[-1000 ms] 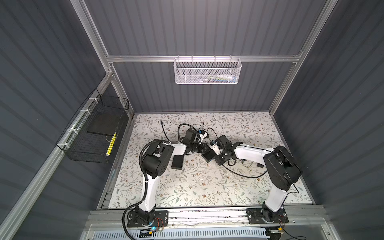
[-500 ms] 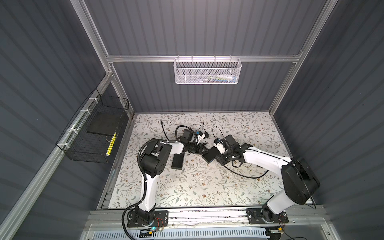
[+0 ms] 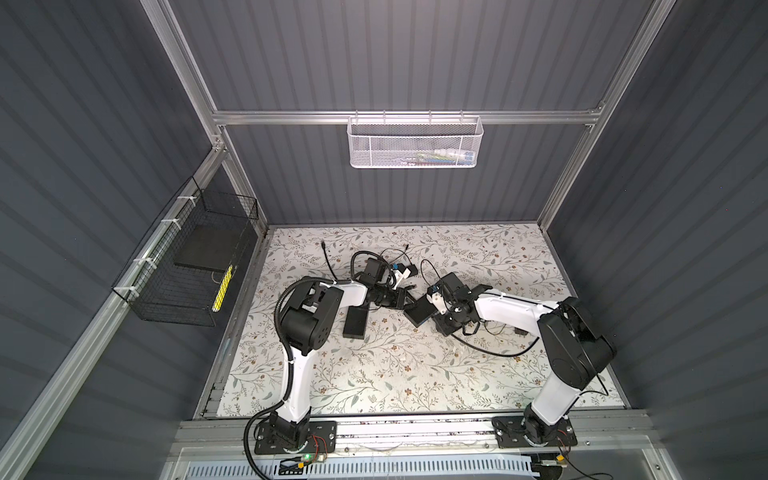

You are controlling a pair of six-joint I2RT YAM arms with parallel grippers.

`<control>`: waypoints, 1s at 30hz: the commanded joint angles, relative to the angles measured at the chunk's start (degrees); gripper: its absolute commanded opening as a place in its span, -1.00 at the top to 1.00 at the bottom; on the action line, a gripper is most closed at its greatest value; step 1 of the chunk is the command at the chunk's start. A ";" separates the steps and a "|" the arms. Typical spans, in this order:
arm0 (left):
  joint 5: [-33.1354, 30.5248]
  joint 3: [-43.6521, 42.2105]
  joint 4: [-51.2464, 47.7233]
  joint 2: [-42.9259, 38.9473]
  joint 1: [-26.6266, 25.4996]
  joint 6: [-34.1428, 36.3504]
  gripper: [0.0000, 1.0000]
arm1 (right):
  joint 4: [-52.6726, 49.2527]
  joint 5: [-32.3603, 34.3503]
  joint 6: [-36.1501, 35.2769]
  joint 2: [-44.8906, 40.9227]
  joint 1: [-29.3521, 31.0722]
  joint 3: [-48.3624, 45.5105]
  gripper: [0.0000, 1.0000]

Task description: Insert the plug into the switch port

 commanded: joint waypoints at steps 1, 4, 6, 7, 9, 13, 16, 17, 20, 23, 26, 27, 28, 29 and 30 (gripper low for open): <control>-0.91 0.78 -4.96 1.55 0.29 1.82 0.32 | -2.24 0.88 -1.40 1.42 -0.18 2.10 0.24; -0.58 1.52 -5.05 1.99 0.21 1.78 0.31 | -2.62 0.94 -1.66 2.14 -0.12 2.65 0.28; -0.33 2.22 -5.30 2.36 0.26 1.88 0.31 | -2.91 0.80 -1.91 2.66 -0.18 3.07 0.31; -0.21 2.63 -5.48 2.49 0.15 1.95 0.31 | -3.10 0.60 -2.02 2.93 -0.10 3.34 0.34; -0.11 3.39 -5.98 3.05 0.04 2.22 0.31 | -3.46 0.44 -2.11 3.52 -0.11 3.87 0.39; 0.07 4.33 -6.20 3.61 -0.29 2.33 0.31 | -4.26 -0.26 -2.14 4.79 -0.09 5.04 0.47; 0.25 4.82 -6.19 4.04 -0.62 2.31 0.31 | -4.51 -0.32 -2.11 5.34 -0.11 5.71 0.53; 0.40 5.09 -6.28 4.16 -0.67 2.31 0.31 | -4.47 -0.39 -2.11 5.40 -0.07 5.81 0.55; 0.96 5.69 -6.46 4.88 -0.98 2.48 0.31 | -4.15 -0.49 -1.93 5.42 -0.04 6.03 0.62; 1.43 6.01 -6.46 5.52 -1.21 2.55 0.31 | -3.96 -0.82 -1.85 5.42 -0.11 6.12 0.69; 1.92 6.18 -6.35 5.87 -1.56 2.57 0.31 | -3.83 -0.79 -2.02 5.45 -0.06 6.35 0.75; 1.96 6.19 -6.37 5.90 -1.78 2.58 0.31 | -3.78 -0.75 -2.02 5.52 -0.10 6.53 0.76; 2.08 6.30 -6.37 6.06 -1.94 2.57 0.31 | -3.69 -0.79 -2.02 5.52 -0.12 6.61 0.78; 2.17 6.45 -6.37 6.32 -2.11 2.57 0.31 | -3.56 -0.59 -1.87 5.66 -0.12 6.77 0.80; 2.29 6.50 -6.37 6.54 -2.23 2.57 0.31 | -3.47 -0.62 -1.75 5.66 -0.05 7.08 0.81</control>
